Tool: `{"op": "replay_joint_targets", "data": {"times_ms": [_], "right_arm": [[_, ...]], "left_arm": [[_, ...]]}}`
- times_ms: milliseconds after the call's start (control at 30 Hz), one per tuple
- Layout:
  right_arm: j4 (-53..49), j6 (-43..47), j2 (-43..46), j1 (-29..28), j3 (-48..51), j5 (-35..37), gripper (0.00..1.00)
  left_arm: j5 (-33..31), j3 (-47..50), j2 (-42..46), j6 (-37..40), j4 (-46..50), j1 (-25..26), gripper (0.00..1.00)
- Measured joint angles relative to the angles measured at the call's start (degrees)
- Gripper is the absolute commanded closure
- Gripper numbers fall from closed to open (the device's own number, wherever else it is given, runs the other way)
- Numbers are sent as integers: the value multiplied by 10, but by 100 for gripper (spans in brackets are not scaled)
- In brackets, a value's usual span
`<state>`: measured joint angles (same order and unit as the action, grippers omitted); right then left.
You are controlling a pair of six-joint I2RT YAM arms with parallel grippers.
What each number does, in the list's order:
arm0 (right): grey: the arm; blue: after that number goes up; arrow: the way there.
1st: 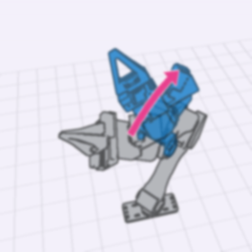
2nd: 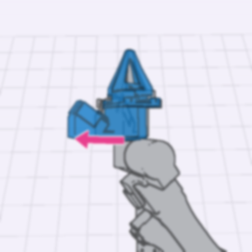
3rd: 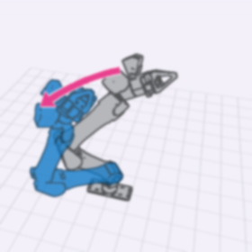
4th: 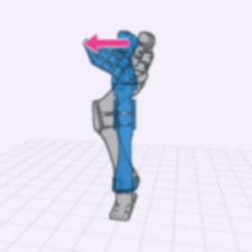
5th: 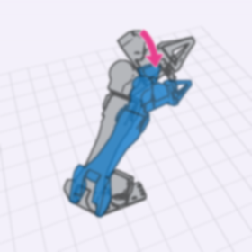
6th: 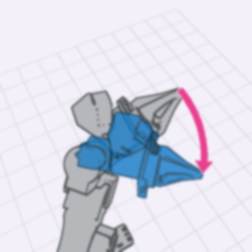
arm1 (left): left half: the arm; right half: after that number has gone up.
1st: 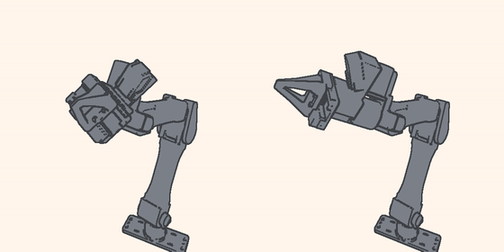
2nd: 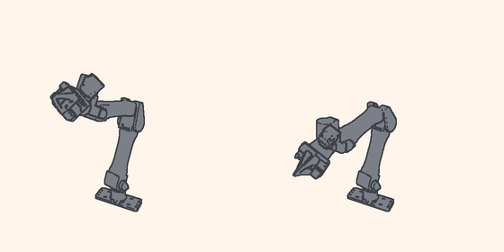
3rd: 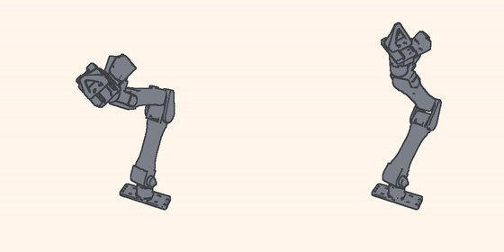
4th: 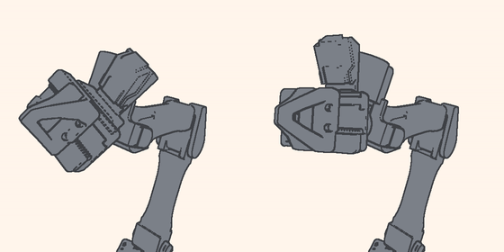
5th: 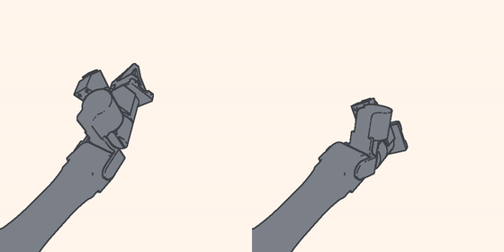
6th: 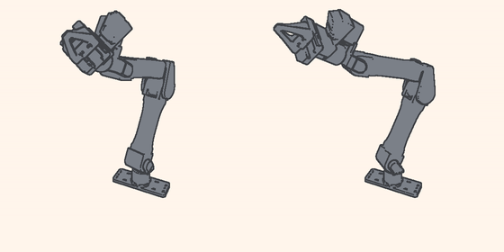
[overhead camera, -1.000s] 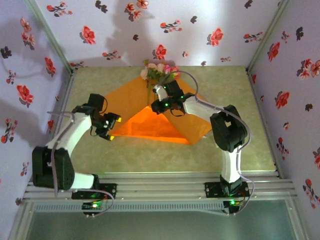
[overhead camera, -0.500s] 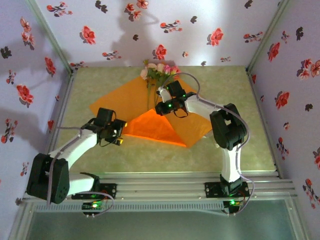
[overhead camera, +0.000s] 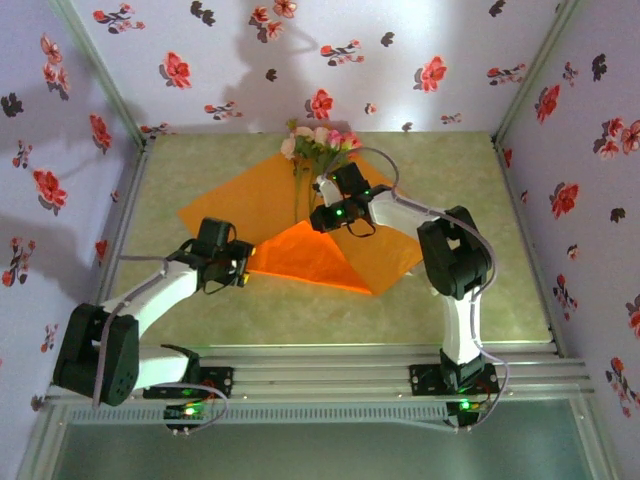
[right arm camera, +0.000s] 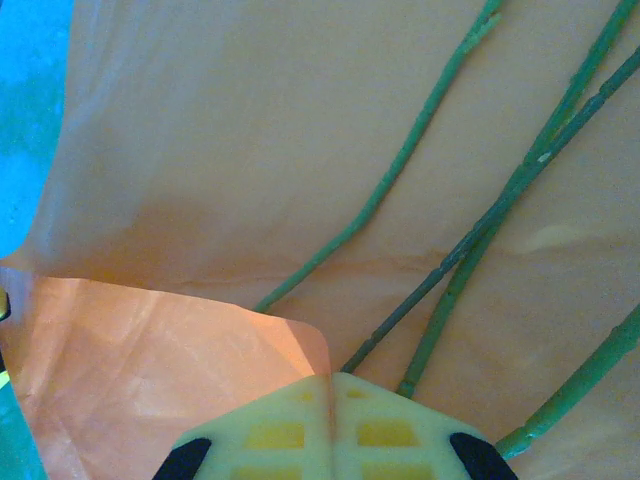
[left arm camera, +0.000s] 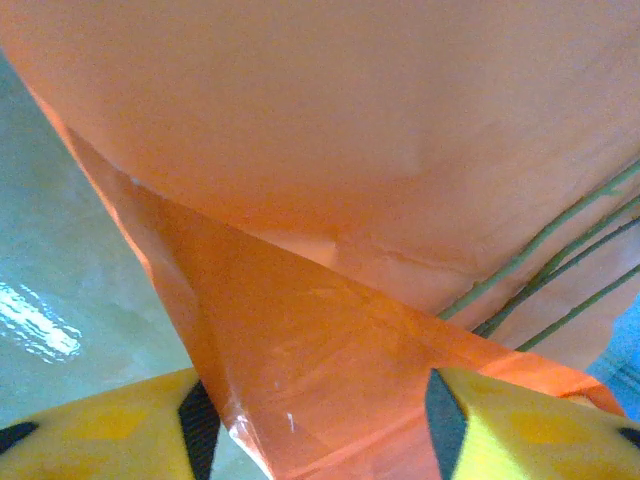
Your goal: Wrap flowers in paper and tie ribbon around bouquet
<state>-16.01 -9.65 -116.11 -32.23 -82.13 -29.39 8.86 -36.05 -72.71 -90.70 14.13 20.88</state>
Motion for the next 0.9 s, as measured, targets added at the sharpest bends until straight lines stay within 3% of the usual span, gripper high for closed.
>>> {"op": "replay_joint_targets", "data": {"times_ms": [100, 300, 500, 567, 633, 700, 800, 900], "right_arm": [[0, 0, -6, 0, 0, 0, 100], [-3, -5, -12, 0, 0, 0, 100], [-4, -19, -14, 0, 0, -10, 100], [-4, -30, -14, -1, 0, -10, 86], [-4, -54, -10, -3, 3, 3, 65], [-7, -95, 5, -3, 13, 37, 51], [-12, -196, 73, -3, 66, 108, 43], [-31, -341, 187, -7, 148, 162, 42]], "left_arm": [[-4, 5, -8, 8, -2, 2, 61], [-19, 6, -16, 35, 15, 3, 70], [-32, 5, -26, 68, 32, 3, 100], [-33, 2, -33, 75, 37, 4, 100], [-36, -1, -39, 83, 45, 5, 100], [-39, -3, -43, 90, 57, 6, 100], [-41, -3, -44, 99, 71, 12, 100], [-42, -3, -45, 102, 77, 21, 100]]}}
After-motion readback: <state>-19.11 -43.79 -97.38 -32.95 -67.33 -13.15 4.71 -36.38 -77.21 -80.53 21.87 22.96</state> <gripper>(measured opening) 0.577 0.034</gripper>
